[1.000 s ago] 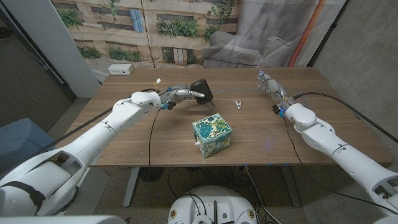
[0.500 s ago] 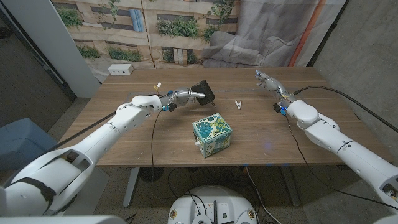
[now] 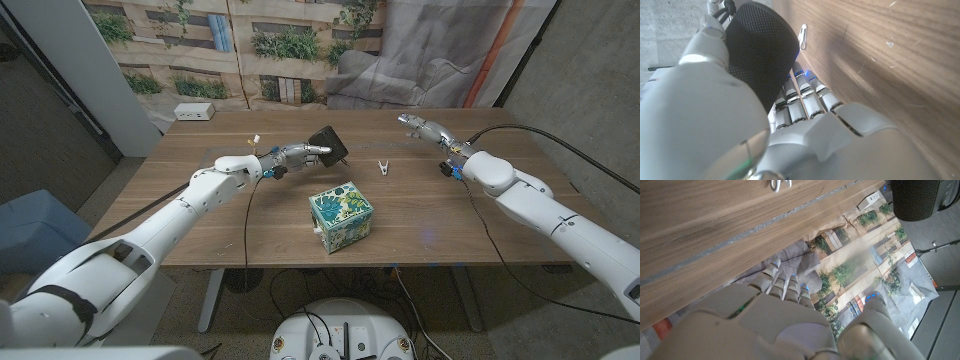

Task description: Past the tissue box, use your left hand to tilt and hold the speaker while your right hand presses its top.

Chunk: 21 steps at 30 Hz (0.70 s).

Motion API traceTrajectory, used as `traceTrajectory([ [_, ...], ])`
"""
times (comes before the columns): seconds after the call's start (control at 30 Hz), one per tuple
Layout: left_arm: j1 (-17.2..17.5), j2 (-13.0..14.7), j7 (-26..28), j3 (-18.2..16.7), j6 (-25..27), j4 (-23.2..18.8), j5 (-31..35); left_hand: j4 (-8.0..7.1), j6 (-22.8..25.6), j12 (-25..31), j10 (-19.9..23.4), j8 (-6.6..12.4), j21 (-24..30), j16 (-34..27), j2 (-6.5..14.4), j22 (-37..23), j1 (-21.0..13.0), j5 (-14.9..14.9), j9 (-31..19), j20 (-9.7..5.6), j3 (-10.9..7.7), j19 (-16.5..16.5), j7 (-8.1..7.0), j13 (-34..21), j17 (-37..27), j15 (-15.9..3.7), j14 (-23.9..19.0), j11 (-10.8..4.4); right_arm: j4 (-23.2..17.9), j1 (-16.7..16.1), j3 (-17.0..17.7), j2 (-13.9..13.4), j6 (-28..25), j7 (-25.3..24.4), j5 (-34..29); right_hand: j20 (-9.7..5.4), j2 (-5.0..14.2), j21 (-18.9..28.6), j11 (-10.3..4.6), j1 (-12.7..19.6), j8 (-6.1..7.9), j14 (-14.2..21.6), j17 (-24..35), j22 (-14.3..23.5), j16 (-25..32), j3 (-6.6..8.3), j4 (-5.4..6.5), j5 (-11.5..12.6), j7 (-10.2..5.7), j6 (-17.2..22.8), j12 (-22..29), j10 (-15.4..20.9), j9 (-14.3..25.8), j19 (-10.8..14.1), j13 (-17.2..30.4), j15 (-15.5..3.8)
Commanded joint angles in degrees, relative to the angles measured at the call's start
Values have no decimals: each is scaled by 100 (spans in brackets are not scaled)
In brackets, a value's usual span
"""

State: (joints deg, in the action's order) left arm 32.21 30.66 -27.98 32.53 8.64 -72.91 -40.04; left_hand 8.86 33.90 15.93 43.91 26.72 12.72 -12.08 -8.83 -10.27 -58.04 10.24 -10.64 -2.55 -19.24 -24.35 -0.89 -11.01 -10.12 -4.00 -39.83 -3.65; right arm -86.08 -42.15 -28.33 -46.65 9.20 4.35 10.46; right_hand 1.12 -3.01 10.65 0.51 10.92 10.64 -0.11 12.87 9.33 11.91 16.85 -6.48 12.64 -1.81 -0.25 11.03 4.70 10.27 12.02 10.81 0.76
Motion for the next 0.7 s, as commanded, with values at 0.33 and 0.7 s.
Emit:
traceTrajectory([
  [0.33,268,-78,-27,-7,518,-318,-531,-39,1340,56,1123,31,3,36,1176,-19,-73,52,-38,-632,-84,-3,-293,-78,-4,-859,-113,-855,-461,459,-279,-382,-405,819,-566,114,-199,-23,45,75,-85,-217,-20,28,-51,-98,-134,3,-132,-651,-54,-389,18,-128,44,195],
  [0.7,252,-99,-179,35,551,-268,-613,-18,1365,55,1183,16,-1,57,1210,-18,-66,55,-42,-621,-114,-10,-291,-75,2,-871,-147,-862,-779,566,-406,-528,-667,941,-1063,151,-255,-21,6,22,-106,-347,-21,32,-64,-171,-124,29,-357,-1072,-60,-567,18,-188,46,227],
])
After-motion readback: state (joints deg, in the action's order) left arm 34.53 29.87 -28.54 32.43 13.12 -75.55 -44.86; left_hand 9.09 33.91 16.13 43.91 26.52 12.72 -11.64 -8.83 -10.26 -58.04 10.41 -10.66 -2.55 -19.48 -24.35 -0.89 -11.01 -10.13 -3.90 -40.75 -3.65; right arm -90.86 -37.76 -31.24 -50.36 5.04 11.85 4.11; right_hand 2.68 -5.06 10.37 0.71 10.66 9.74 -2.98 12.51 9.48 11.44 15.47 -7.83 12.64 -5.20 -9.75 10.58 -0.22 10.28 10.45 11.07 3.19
